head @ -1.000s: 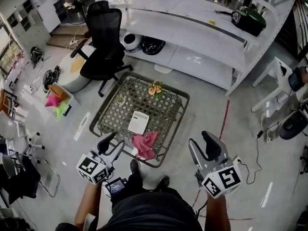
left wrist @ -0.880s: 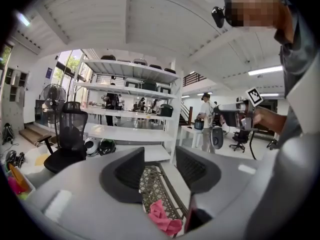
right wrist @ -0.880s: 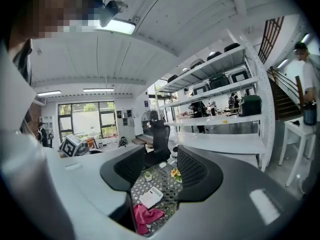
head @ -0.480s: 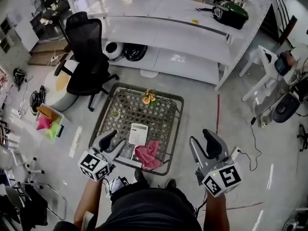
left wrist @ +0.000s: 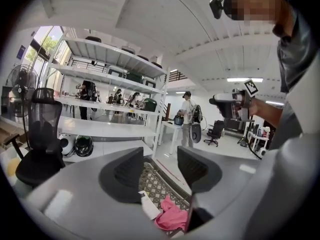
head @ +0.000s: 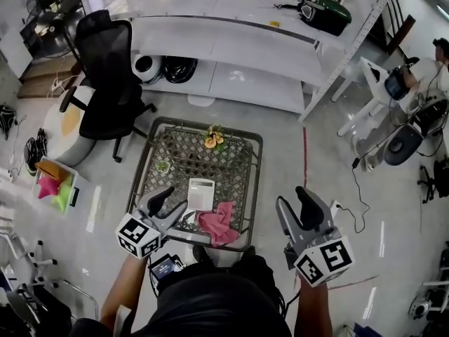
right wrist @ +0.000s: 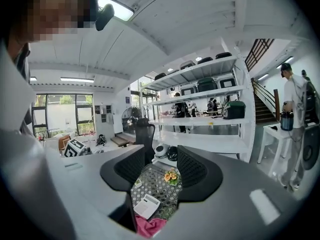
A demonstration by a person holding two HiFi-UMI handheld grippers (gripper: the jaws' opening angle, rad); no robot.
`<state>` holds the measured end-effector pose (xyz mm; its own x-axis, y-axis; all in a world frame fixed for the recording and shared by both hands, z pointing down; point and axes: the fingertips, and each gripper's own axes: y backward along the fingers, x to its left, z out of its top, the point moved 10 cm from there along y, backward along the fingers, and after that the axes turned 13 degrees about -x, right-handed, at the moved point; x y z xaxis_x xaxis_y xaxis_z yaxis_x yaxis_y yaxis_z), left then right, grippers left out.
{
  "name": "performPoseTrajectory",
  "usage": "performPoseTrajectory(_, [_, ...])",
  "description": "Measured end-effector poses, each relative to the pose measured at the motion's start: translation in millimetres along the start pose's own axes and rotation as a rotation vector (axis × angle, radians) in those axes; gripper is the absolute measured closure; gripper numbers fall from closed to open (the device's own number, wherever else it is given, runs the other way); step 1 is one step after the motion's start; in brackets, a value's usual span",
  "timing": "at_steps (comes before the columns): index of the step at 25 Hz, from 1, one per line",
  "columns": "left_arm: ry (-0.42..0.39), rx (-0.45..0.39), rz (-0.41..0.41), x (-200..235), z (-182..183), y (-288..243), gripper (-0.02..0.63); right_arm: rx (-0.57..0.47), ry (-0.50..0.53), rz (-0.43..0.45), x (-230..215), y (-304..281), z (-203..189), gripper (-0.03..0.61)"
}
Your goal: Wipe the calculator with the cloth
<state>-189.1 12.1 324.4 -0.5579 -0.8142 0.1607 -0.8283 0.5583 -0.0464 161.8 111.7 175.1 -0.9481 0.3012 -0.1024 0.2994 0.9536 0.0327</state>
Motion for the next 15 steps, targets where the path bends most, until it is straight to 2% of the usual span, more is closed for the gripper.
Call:
performPoseTrajectory(6, [0.054, 0.053, -0.016, 0, -34, -6, 0.376, 0.044, -0.02, 0.002, -1, -15, -16, 0.396])
performPoseTrajectory(15, [0.054, 0.18, -0.021, -11, -88, -31, 0.331, 0.112, -0.062, 0.091, -13, -49, -52, 0.396])
